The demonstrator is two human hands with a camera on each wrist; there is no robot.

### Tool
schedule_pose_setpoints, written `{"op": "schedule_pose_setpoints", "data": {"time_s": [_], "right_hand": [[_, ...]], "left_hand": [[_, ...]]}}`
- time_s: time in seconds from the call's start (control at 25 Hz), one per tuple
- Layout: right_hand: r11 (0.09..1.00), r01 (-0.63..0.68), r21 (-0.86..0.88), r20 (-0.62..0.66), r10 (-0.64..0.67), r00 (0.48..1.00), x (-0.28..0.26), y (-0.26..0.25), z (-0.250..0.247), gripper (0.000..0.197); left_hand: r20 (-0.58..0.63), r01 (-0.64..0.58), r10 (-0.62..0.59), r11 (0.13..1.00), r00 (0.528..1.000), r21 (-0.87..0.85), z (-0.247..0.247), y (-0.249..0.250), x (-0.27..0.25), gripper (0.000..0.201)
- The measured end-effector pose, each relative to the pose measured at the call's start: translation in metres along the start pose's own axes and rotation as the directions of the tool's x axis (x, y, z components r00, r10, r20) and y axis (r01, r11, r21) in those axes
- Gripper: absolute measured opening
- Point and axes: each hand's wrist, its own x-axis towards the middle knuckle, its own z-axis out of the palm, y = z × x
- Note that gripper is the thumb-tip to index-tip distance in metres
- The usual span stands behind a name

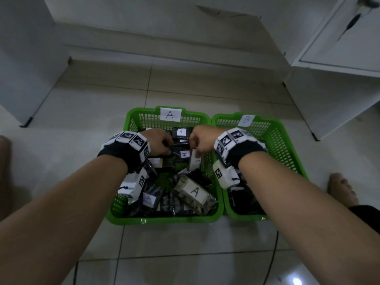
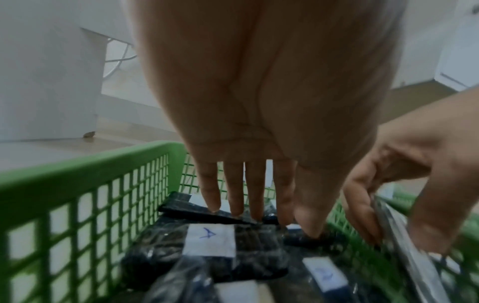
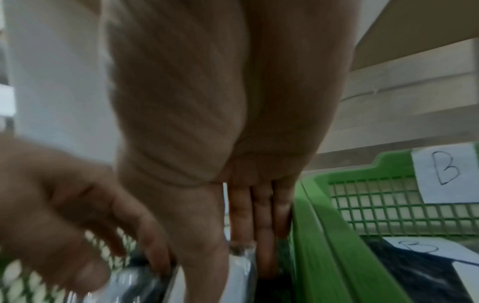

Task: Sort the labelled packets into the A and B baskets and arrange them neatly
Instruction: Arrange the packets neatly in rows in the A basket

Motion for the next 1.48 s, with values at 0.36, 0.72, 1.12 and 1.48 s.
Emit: {"op": "schedule_pose_setpoints", "data": {"time_s": [0.36,0.72,1.12,1.48], "right_hand": [[0.588,0.2,0.784,-0.354,0.16,0.921,-0.018,0.002,-0.022,0.046],[0.952,0.153,0.264,-0.52,0.006,0.854,-0.008,-0.003,-0.005,0.042],[0.995,-0.078,0.058,-0.389,0.095,0.916,0.006,0.008,0.002,0.029],[0.996,-0.06,-0.072,-0.337,0.032,0.941,0.017,-0.006,0.016,0.017]], "left_hand": [[-0.041,-0.038,0.005,0.514,0.999,-0.857,-0.013,0.026,-0.009,0.032],[-0.015,0.041,-0.117,0.458,0.993,-0.888,-0.022,0.02,-0.008,0.03],[0.189,0.116,-0.178,0.947,0.966,0.299,0.014,-0.031,-0.002,0.13],[0.116,0.064,-0.097,0.962,0.989,0.265,0.009,-0.032,-0.003,0.124]]}}
